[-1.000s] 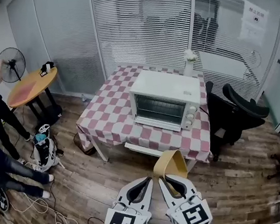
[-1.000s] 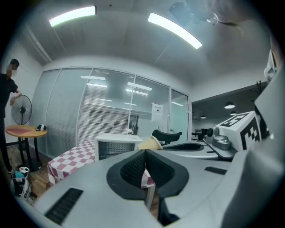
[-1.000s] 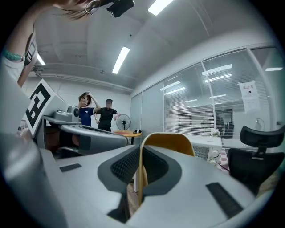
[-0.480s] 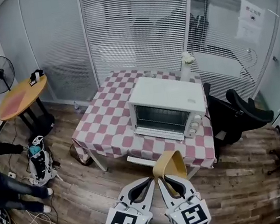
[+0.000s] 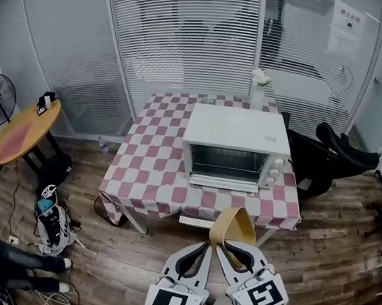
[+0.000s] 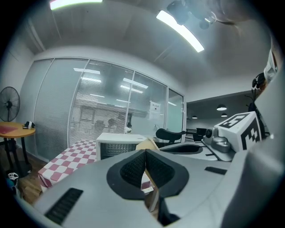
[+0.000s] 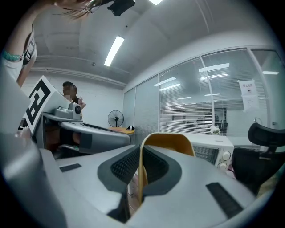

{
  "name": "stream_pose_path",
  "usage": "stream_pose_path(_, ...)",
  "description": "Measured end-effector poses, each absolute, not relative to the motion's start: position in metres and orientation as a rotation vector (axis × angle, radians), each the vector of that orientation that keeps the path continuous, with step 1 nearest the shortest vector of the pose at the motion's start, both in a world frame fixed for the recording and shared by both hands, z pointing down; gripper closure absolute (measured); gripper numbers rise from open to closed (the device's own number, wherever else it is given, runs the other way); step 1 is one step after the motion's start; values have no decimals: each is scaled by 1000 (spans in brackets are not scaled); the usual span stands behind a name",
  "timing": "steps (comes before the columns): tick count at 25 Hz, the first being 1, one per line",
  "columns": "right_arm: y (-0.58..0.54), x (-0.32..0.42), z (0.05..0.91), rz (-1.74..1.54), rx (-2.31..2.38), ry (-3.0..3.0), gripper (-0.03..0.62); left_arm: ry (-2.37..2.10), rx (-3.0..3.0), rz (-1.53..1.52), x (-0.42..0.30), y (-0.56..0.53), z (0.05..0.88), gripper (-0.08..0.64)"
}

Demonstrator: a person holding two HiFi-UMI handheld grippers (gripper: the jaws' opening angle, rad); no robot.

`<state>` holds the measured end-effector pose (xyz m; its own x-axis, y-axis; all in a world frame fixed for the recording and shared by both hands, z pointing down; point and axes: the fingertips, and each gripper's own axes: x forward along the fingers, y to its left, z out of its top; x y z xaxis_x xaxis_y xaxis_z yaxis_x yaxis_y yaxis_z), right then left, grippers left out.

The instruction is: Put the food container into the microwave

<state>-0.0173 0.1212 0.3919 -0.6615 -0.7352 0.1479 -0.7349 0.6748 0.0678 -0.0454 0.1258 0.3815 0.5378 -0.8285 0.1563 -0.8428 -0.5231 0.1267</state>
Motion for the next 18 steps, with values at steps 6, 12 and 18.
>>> stream_pose_path(6, 108, -18, 395, 24, 1204, -2711, 579, -1404, 2581, 116, -47, 112, 386, 549)
stream_pose_path(12, 70, -15, 397, 12, 1198, -2730, 578, -1396, 2574, 154, -44, 79, 387, 549)
stream_pose_path(18, 17, -10, 407, 112, 1157, -2720, 579, -1427, 2568, 142, -38, 19, 389, 549)
